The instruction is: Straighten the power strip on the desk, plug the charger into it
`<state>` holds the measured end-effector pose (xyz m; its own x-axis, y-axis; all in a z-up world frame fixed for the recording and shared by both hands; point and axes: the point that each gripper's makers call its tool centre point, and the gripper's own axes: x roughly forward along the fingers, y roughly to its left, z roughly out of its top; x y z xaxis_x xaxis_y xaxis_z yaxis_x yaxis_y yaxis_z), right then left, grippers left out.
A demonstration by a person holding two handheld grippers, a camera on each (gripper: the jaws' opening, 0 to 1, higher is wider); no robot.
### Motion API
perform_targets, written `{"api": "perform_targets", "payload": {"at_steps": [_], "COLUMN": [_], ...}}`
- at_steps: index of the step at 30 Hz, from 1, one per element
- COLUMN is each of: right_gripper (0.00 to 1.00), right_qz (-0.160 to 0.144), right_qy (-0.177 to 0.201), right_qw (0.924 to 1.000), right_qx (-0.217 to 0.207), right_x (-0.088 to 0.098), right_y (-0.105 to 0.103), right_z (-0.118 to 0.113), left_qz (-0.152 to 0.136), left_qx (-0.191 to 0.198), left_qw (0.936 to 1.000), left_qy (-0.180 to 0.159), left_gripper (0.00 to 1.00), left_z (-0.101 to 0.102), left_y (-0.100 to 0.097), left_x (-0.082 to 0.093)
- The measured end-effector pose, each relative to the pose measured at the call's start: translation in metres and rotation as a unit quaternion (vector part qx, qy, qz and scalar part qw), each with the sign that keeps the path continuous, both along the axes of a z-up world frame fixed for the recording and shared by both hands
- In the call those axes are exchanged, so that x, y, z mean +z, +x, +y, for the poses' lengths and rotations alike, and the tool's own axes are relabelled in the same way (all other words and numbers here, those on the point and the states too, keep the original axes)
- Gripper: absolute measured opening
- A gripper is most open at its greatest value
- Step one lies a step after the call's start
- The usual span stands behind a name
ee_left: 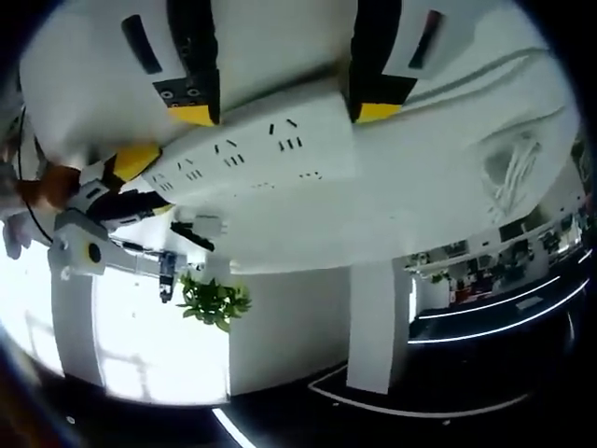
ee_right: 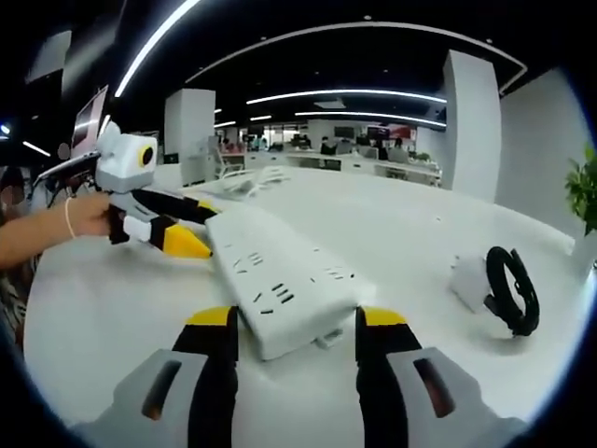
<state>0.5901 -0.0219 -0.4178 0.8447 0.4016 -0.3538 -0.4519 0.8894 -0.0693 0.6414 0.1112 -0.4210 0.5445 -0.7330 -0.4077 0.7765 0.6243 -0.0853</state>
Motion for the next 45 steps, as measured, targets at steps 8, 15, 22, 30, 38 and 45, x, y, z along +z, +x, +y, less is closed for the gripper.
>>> {"api": "perform_targets", "payload": {"at_steps": [8,15,22,30,38,45], "right_gripper": [0.49,0.47,0.46,0.44,0.44,0.44], "right_qz": [-0.001,0.007,0.013,0.016,0.019,0.025], "right_qy": [-0.007,-0.003,0.018,0.034,0.034,0.035], "right_qw": [0.9999,0.9999,0.9996,0.999,0.9985,0.9978], "right_qx": [0.008,0.011,0.016,0.024,0.038,0.05], "right_x": [0.0,-0.001,-0.001,-0.001,-0.001,0.0], "right_y": [0.002,0.005,0.009,0.015,0.021,0.027], "right_z": [-0.003,-0.006,-0.011,-0.016,-0.02,-0.023], "left_qz": [-0.014,-0.016,-0.016,-0.011,-0.011,-0.009], "left_qx": [0.002,0.01,0.019,0.033,0.047,0.06], "left_qw": [0.9998,0.9996,0.9995,0.9994,0.9988,0.9982], "left_qy": [0.017,0.019,0.021,0.008,0.008,-0.003], "left_gripper": [0.53,0.51,0.48,0.45,0.45,0.43], "left_z": [0.0,-0.001,-0.001,-0.001,-0.003,-0.004], "left_y": [0.0,0.001,0.002,0.004,0.005,0.006], "left_x": [-0.002,-0.002,-0.002,0.0,0.0,0.001]}}
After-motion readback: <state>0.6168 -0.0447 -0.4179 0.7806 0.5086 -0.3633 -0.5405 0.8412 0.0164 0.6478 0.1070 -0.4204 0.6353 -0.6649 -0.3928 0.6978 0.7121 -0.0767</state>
